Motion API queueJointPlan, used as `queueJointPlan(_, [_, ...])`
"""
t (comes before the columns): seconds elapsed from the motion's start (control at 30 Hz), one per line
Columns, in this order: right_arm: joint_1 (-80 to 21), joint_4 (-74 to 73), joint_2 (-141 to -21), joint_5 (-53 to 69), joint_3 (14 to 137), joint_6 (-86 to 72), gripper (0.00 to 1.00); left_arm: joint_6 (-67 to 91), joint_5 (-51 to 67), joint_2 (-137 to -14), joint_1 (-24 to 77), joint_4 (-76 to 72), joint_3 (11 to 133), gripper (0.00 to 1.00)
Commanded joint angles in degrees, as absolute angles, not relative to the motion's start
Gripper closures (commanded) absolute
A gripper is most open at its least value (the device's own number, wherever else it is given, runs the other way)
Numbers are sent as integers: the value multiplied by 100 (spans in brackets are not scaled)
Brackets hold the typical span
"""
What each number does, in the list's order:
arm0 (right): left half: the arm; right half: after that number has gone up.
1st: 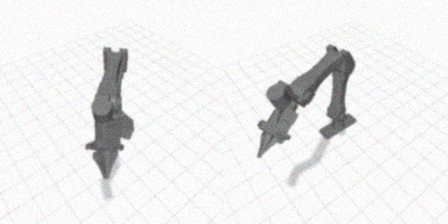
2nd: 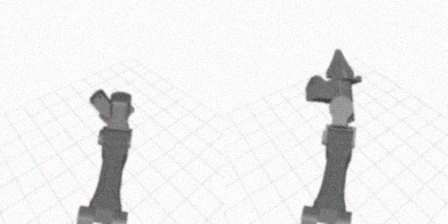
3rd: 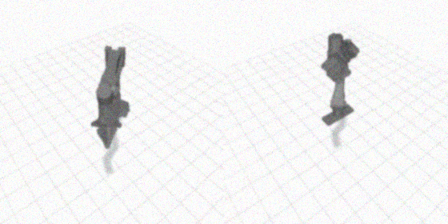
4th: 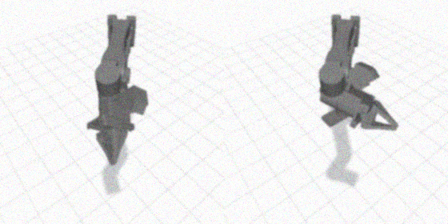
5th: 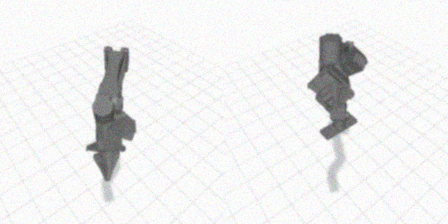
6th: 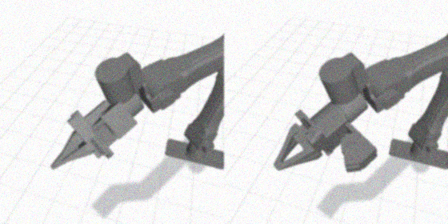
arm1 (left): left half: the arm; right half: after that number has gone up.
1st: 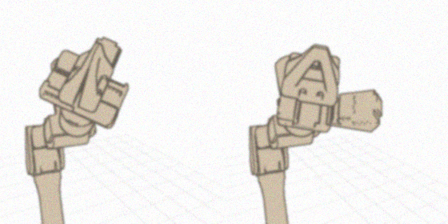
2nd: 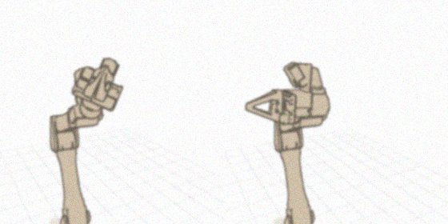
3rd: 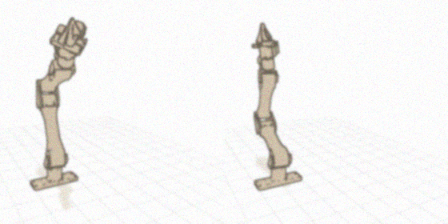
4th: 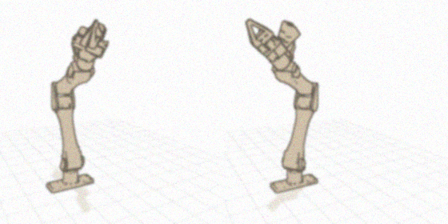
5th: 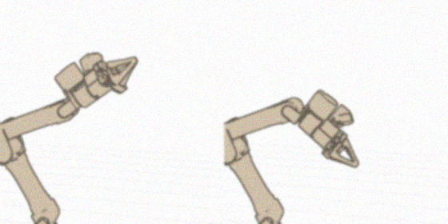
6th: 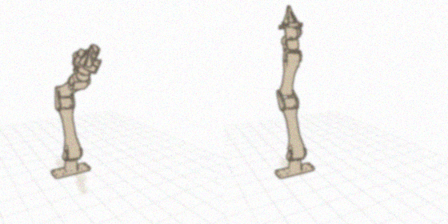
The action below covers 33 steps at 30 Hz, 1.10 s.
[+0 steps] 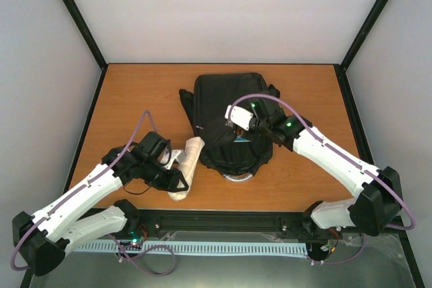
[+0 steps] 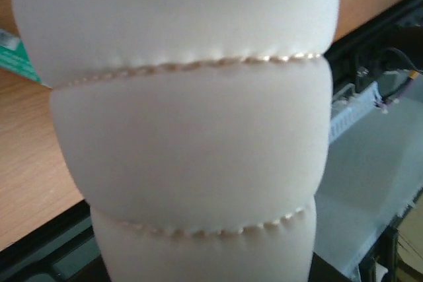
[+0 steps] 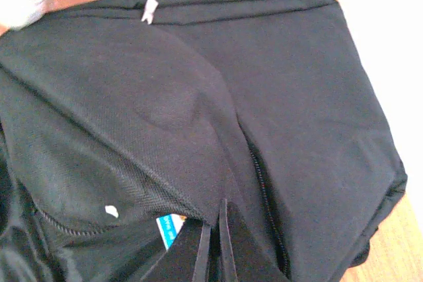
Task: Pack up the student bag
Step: Place the stationery in the student bag.
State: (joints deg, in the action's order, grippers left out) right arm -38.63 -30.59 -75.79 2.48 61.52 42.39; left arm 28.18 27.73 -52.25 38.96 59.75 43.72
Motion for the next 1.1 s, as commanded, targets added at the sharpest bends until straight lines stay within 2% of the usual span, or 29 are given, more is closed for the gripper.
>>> queueJointPlan(0.0, [-3720, -2895, -7754, 224, 6878, 3666, 97, 2382, 3773, -4928, 3952, 6081, 4729, 68])
queueJointPlan(0.13, [-3593, -3033, -8130, 232, 7447, 3365, 97, 2229, 4356, -4782, 3955, 5957, 4968, 68])
queueJointPlan(0.4, [-3551, -3417, -8257, 620, 8043, 3094, 97, 2438, 4357, -5189, 3955, 5220, 5206, 70])
queueJointPlan(0.53, [-3551, -3501, -8078, 670, 8001, 3014, 97, 2523, 4101, -5603, 3953, 4698, 5255, 75])
queueJointPlan(0.9, [-3541, -3379, -7542, 698, 7695, 2792, 97, 2588, 3732, -6729, 3987, 3833, 5240, 77])
queueJointPlan(1.07, [-3504, -3306, -7609, 570, 7621, 2838, 97, 2288, 3711, -6555, 4412, 4078, 5403, 76])
